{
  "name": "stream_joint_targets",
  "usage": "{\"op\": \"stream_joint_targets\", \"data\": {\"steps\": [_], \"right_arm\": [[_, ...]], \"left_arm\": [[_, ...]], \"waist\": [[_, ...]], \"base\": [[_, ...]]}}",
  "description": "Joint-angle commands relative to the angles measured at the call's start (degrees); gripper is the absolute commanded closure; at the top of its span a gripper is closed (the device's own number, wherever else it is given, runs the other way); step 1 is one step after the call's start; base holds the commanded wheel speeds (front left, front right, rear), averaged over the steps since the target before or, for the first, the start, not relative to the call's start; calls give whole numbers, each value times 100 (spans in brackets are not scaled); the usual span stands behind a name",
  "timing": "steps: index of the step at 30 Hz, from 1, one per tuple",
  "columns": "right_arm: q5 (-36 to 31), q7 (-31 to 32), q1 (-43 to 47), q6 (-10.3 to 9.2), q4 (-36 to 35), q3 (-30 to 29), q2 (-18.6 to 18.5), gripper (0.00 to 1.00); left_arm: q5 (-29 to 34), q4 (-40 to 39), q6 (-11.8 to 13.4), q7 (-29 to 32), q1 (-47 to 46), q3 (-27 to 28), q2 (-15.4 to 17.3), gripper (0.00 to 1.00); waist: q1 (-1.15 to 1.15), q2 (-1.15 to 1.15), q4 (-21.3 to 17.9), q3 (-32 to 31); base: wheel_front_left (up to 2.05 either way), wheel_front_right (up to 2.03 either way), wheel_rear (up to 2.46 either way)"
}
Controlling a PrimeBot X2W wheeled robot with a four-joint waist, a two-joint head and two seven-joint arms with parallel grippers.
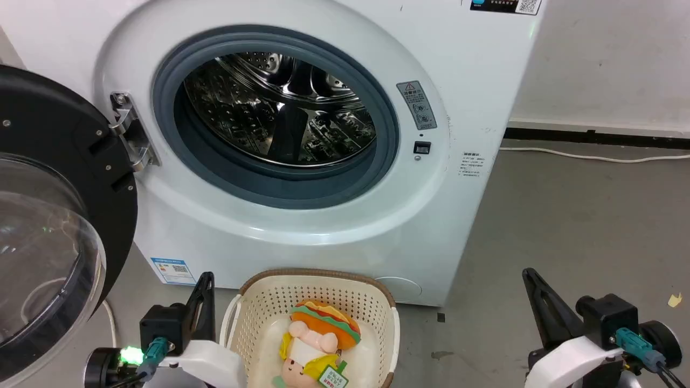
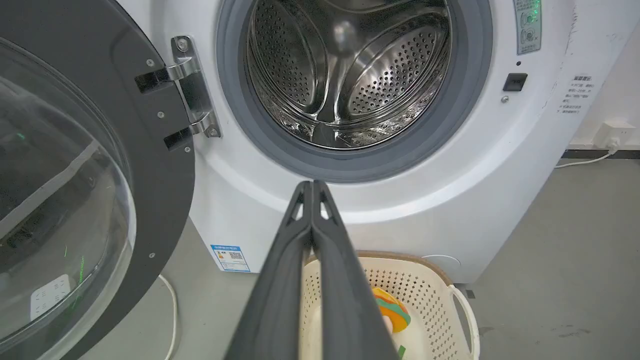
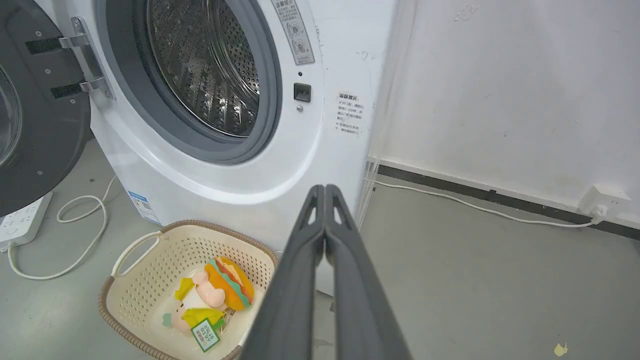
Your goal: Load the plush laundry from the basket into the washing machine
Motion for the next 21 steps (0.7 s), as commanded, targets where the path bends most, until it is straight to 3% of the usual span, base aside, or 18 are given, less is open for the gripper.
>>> {"op": "stream_joint_targets", "data": {"steps": [1,21], "right_arm": [[-42,8,-69,-5,8,-16,-4,100],[-42,8,-69,-5,8,-16,-4,100]], "left_arm": [[16,-26,-25,2,-87,19,1,100],[16,-26,-25,2,-87,19,1,100]], "waist": [[0,0,0,0],[0,0,0,0]], "base": [[0,0,0],[0,0,0]]}}
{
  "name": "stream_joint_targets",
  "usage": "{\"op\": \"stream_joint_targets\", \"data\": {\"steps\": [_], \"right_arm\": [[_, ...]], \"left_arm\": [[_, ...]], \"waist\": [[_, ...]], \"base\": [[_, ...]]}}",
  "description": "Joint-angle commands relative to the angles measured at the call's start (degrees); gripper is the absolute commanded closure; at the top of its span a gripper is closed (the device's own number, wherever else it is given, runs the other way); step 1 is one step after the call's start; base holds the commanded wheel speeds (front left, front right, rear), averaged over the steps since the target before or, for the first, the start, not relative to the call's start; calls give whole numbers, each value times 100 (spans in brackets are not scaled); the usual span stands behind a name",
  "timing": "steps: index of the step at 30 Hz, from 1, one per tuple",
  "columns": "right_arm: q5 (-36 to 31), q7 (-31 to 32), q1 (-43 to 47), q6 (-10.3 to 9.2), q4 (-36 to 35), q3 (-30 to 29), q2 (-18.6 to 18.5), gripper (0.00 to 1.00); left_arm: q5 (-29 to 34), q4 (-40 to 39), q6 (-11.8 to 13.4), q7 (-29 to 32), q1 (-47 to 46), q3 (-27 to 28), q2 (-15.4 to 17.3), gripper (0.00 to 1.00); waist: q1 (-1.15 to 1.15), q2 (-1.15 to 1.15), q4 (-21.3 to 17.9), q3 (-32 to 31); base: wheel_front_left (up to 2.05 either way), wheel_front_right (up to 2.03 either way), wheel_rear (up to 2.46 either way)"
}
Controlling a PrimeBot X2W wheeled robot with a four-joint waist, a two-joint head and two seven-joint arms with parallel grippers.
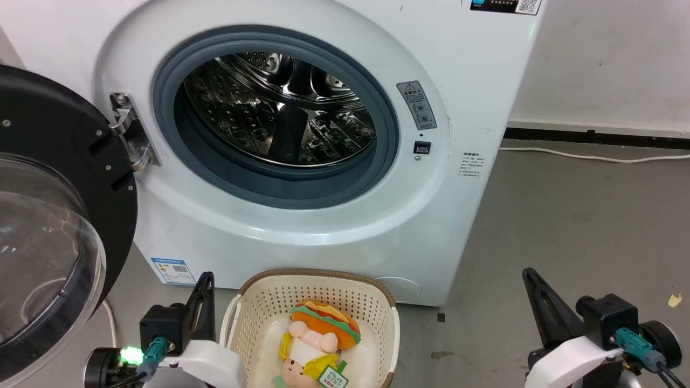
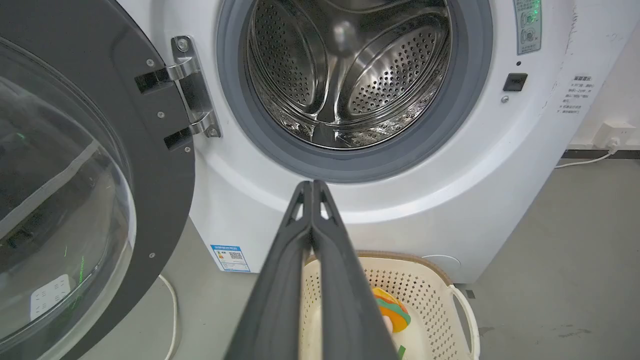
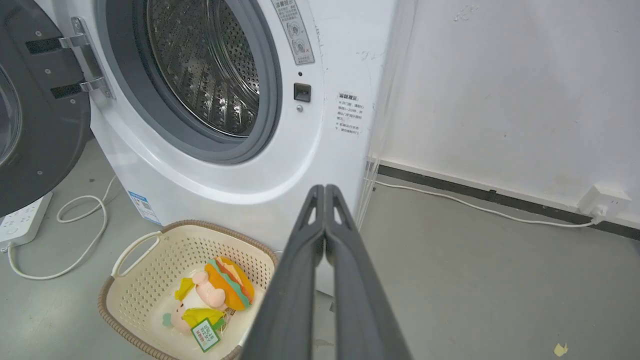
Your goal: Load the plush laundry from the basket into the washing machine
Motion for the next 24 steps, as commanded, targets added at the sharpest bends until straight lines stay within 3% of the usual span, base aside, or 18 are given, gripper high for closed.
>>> {"op": "stream_joint_targets", "data": {"steps": [1,5,6,24], "right_arm": [[-42,8,-69,-5,8,-16,-4,100],[-42,8,-69,-5,8,-16,-4,100],[6,-3,1,0,0,1,0,0],[146,-172,-44,-1,-49,-66,0,0]], "left_arm": [[16,-26,-25,2,-87,18,1,100],[16,-26,-25,2,-87,18,1,100],[0,0,3,-3,1,-2,0,0],[-11,60,94,-171,-86,-202,0,0]], "waist": [[0,0,0,0],[0,0,0,0],[0,0,0,0],[0,0,-104,199]], "base": [[0,0,0],[0,0,0],[0,0,0],[0,0,0]]}}
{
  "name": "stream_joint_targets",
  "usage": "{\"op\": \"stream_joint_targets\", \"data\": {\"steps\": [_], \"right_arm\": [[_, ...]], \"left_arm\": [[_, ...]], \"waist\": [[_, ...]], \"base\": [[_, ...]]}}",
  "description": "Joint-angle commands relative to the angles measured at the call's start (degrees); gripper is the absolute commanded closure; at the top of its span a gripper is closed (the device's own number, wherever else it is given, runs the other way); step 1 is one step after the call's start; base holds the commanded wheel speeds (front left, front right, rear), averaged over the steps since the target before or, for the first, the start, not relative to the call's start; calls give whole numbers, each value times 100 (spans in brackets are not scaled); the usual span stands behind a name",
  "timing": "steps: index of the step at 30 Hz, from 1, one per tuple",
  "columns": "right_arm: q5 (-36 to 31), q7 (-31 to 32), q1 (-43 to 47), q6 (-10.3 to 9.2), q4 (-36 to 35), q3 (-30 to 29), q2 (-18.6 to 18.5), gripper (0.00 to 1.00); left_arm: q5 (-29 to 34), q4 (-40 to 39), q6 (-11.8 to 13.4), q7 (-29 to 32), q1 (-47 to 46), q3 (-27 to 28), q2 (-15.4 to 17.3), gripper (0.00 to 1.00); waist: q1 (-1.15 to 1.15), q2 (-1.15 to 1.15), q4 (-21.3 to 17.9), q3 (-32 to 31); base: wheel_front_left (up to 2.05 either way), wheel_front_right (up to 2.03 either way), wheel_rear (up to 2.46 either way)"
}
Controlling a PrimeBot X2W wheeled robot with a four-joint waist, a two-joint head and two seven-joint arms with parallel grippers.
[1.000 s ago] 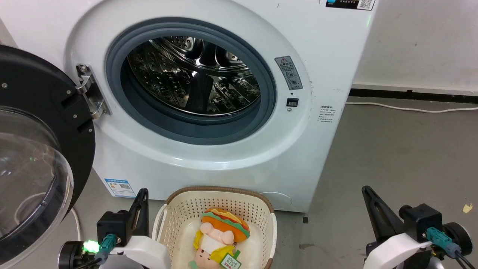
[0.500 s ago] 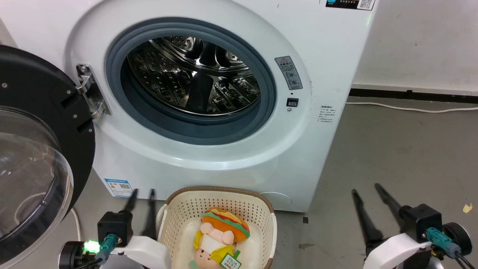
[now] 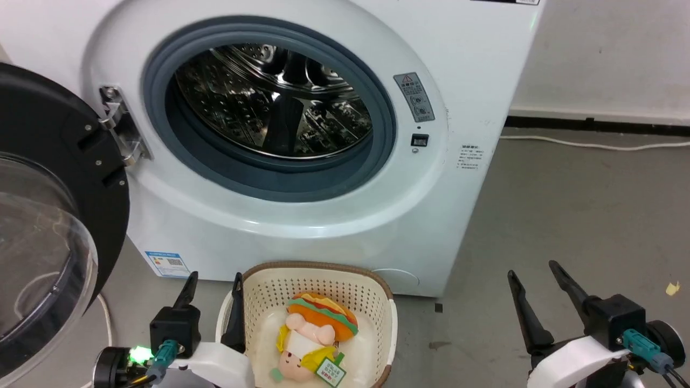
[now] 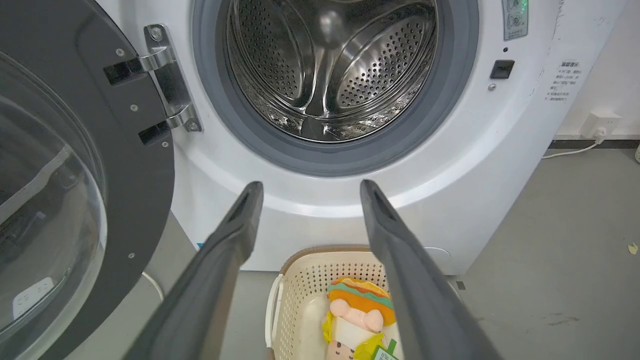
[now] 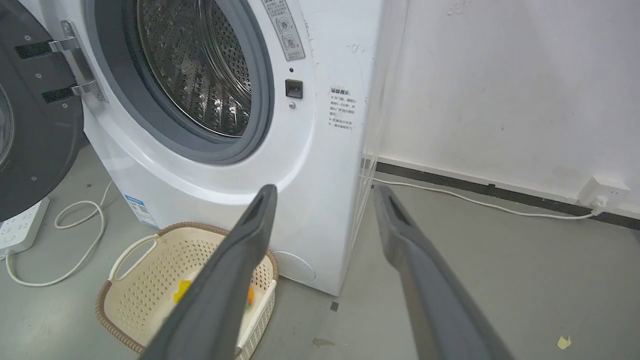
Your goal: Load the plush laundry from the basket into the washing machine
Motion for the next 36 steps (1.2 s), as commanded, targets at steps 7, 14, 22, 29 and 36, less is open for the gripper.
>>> {"op": "stream_joint_targets", "data": {"steps": [7,14,22,29,36], "right_arm": [[149,-131,-131,-1,-89,-40,-1,0],[273,-214,-247,-1,-96,-22,-1,0],[435,-310,-371,-2,-107,2,-1,0],[620,-393,-509,-2,-116,58,-1,0],[837,-477,-643,-2,-140,116,-1,0]], "left_arm": [[-9,191,47,-130,-224,-127,12,0],[-8,570,19,-211,-457,-227,71,0],[-3,1017,-14,-188,-793,-328,186,0],[-14,1460,-78,33,-1155,-420,313,0],[-4,1936,-150,285,-1520,-528,503,0]], "waist": [[0,0,-148,303],[0,0,-339,623],[0,0,-612,1028],[0,0,-830,1417],[0,0,-1066,1788]], "base": [[0,0,0],[0,0,0],[0,0,0],[0,0,0],[0,0,0]]}}
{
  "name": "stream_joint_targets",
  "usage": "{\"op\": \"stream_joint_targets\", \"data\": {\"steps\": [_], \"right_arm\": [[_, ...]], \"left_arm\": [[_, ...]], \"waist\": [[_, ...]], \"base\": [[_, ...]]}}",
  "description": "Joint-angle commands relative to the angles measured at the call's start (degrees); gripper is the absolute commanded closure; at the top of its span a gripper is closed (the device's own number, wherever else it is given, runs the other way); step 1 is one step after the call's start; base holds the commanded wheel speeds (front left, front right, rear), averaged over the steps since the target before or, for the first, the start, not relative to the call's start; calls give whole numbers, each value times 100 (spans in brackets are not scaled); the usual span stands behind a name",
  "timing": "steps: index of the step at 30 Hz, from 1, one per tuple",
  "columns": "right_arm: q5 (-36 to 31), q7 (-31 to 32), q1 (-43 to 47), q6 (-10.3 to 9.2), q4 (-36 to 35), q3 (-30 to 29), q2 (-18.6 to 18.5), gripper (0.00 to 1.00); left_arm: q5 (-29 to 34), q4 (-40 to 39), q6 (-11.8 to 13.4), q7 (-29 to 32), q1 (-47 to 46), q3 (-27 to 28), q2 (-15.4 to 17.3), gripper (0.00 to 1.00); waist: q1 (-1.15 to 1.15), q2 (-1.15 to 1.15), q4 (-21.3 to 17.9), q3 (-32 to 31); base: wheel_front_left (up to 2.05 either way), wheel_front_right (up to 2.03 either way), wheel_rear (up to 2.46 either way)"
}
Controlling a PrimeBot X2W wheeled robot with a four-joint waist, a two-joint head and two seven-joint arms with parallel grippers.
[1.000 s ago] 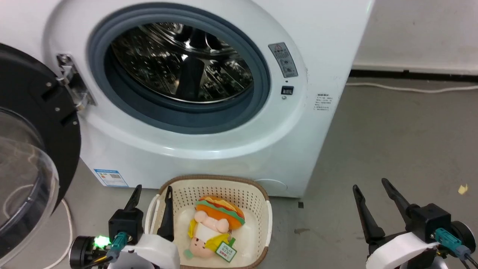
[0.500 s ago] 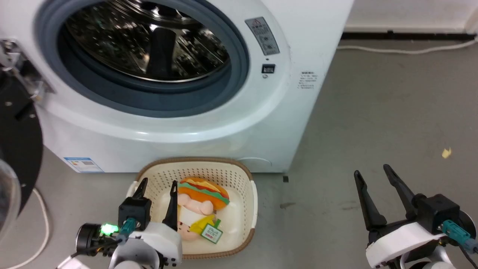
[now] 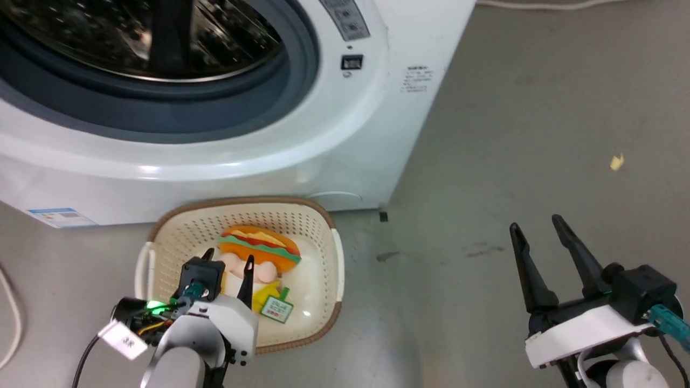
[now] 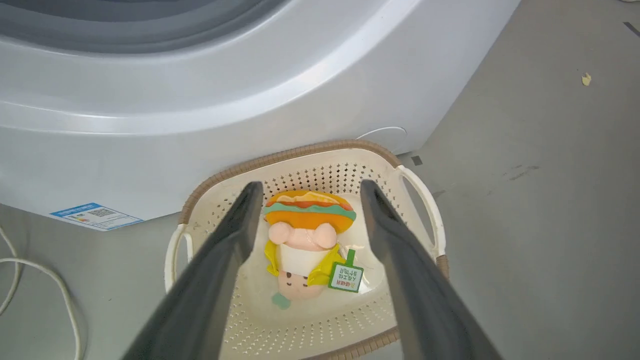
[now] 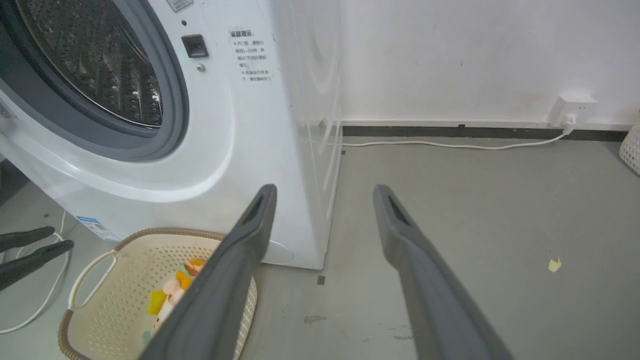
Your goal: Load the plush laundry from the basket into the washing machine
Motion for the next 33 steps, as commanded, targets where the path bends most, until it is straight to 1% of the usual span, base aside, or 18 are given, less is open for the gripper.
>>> {"op": "stream_joint_targets", "data": {"steps": [1,9,17,27,33], "right_arm": [[97,-73,-115,-2,-49,5,-1,0],[298,-168,-171,-3,-98,-43,-2,0],[506,-264,-203,-3,-134,-39,-2,0],[742,-383,-257,-3,-131,0,-2,0],[823,-454,-278,-4,-211,59,-2,0]], "left_arm": [[2,154,-49,51,-191,-56,73,0],[77,773,-82,385,-679,-246,283,0],[102,1350,-132,617,-1214,-430,413,0],[174,2154,-176,1205,-2003,-707,578,0],[166,2580,-212,1436,-2459,-839,700,0]], "waist": [[-1,0,-117,166],[-1,0,-289,569],[-1,0,-447,982],[-1,0,-616,1546],[-1,0,-671,1911]], "base": [[0,0,0],[0,0,0],[0,0,0],[2,2,2],[13,13,13]]}}
